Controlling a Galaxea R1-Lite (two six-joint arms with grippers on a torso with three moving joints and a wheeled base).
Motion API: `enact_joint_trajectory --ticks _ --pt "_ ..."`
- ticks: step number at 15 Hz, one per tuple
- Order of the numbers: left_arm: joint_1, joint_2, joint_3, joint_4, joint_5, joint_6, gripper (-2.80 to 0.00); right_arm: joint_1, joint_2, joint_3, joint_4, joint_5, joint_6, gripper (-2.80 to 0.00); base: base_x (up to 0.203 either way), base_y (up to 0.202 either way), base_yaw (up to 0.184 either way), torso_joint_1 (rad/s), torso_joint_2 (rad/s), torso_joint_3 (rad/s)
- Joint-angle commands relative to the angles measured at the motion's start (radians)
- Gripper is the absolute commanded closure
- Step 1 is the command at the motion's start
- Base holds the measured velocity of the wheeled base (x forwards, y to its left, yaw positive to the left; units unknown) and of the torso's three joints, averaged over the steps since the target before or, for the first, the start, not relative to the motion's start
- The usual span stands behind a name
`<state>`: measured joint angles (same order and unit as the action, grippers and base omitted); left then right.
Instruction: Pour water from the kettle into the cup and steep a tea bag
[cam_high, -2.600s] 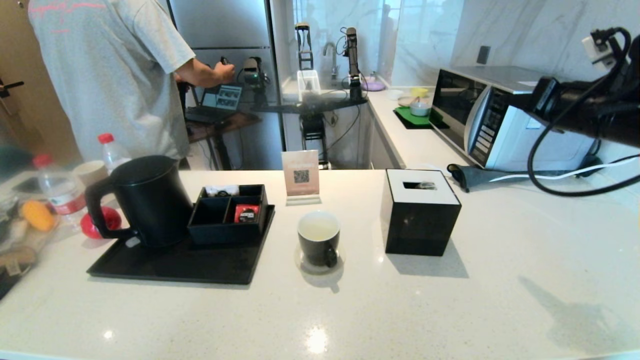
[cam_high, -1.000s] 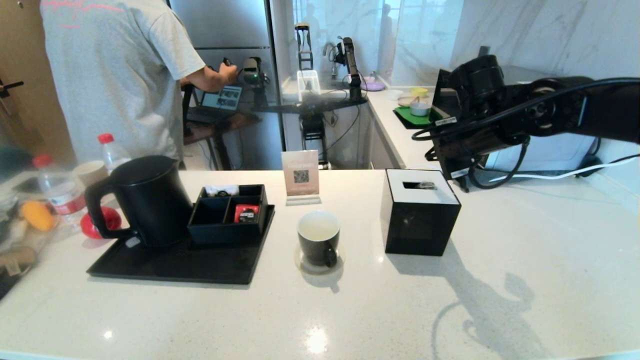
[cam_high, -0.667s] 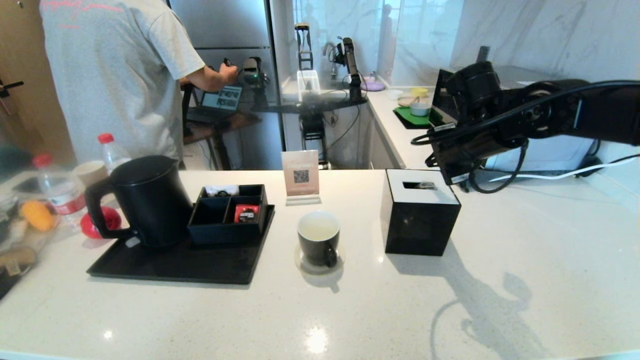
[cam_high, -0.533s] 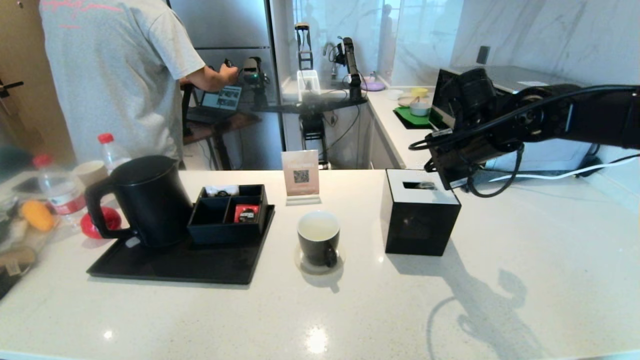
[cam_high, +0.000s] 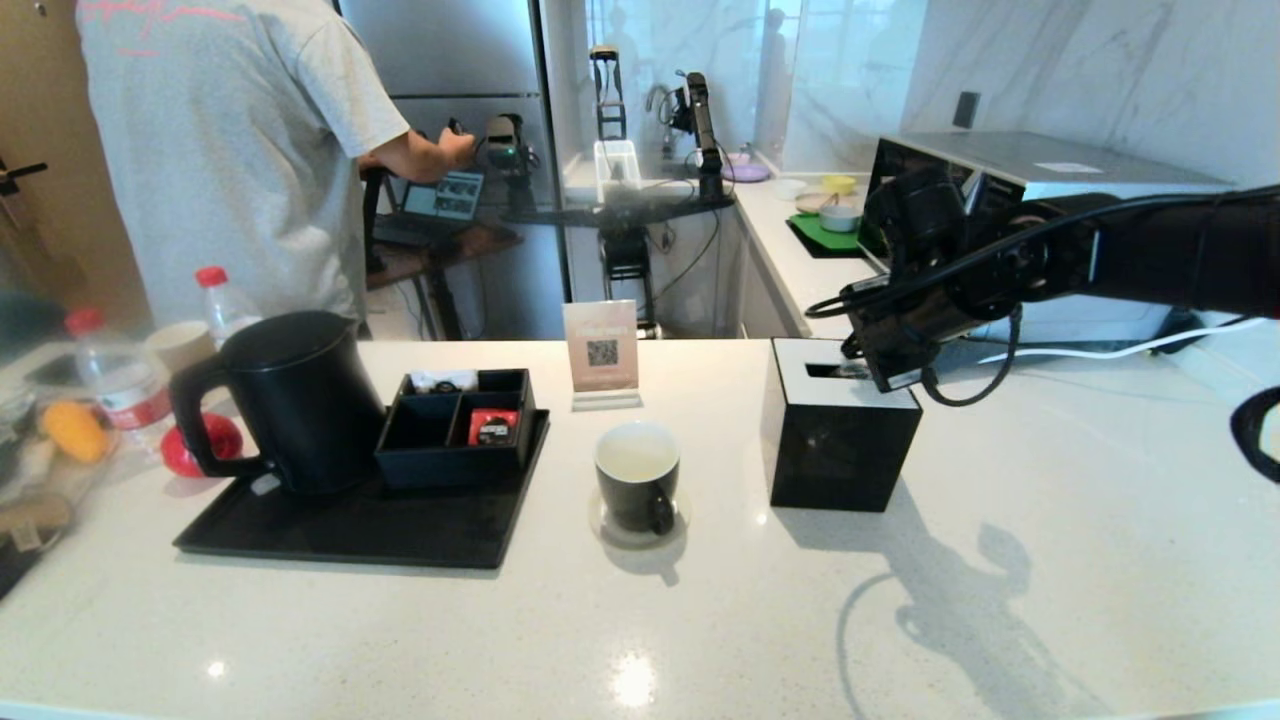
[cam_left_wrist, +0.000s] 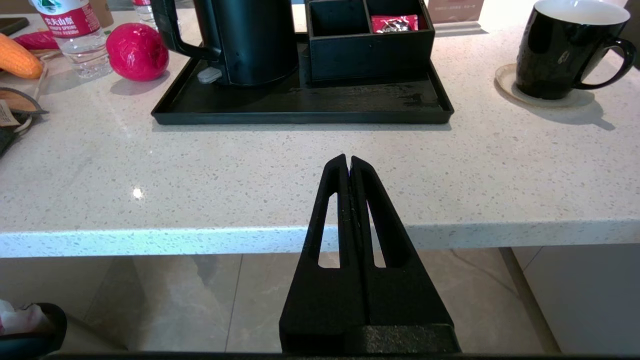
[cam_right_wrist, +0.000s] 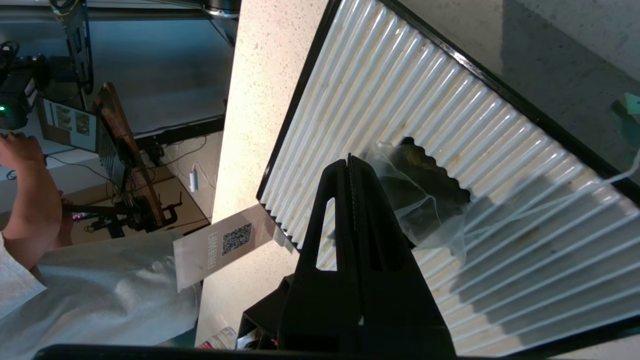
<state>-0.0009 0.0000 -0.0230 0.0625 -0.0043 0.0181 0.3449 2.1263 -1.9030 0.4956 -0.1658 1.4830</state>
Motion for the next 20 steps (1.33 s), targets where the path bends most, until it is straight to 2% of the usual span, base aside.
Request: enact_joint_trajectory --ticks 1,14,20 --pt "-0.001 0.0 0.0 0.0 0.0 0.0 0.0 -0.001 0.015 -0.001 0.003 -0.001 0.008 0.0 0.0 0.0 0.0 0.0 0.0 0.0" --pt "0.001 0.0 0.0 0.0 0.0 0.0 0.0 -0.027 0.014 0.005 0.027 0.0 0.001 0.0 0.0 0.0 0.0 0.0 0.0 0.0" --pt "-0.001 0.0 0.0 0.0 0.0 0.0 0.0 -0.026 0.007 0.01 0.104 0.002 0.003 0.0 0.0 0.0 0.0 0.0 0.0 0.0"
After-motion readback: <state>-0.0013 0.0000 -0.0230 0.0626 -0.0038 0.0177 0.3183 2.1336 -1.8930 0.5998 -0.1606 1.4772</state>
